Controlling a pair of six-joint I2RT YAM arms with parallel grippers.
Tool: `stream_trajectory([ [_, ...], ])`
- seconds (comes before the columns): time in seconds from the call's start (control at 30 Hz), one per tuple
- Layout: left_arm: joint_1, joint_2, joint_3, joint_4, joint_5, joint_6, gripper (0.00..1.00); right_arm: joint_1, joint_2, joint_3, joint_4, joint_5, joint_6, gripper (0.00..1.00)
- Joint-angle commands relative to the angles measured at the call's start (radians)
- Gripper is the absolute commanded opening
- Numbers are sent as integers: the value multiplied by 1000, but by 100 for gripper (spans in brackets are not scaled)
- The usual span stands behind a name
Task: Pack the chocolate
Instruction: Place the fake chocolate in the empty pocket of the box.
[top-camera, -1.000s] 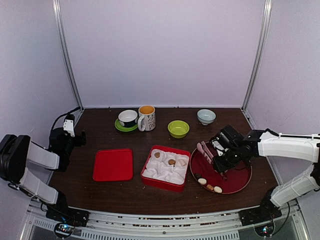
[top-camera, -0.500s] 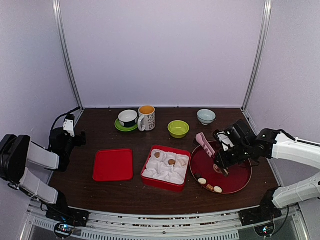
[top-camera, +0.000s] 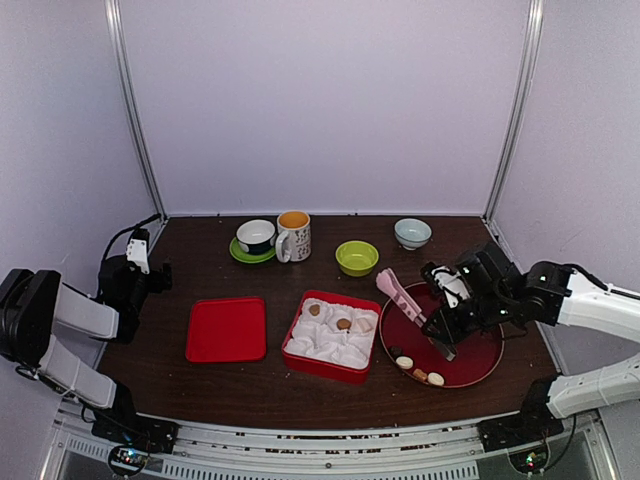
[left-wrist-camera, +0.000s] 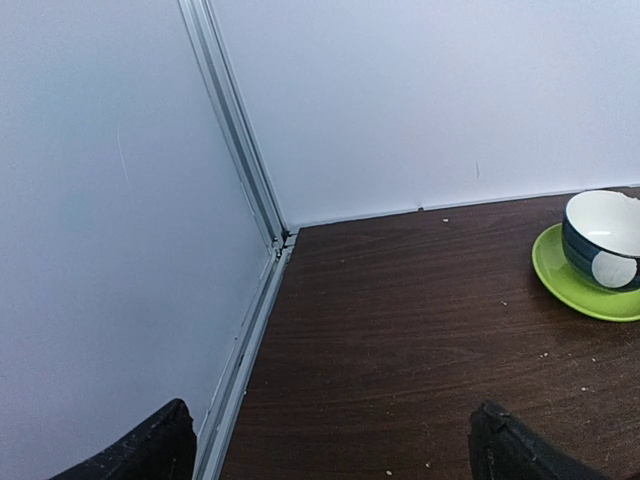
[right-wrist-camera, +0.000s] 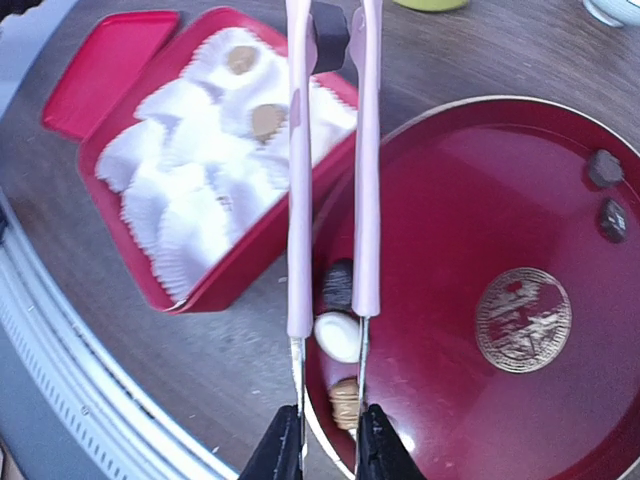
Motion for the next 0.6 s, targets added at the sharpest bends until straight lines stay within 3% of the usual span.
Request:
stream_trajectory([
  [0.0, 10, 6, 11, 57, 8, -4, 98, 58, -38, 17, 47, -71, -27, 20],
  [0.57, 10, 5, 12, 57, 8, -5, 98, 193, 211, 94, 85, -61, -80, 17],
])
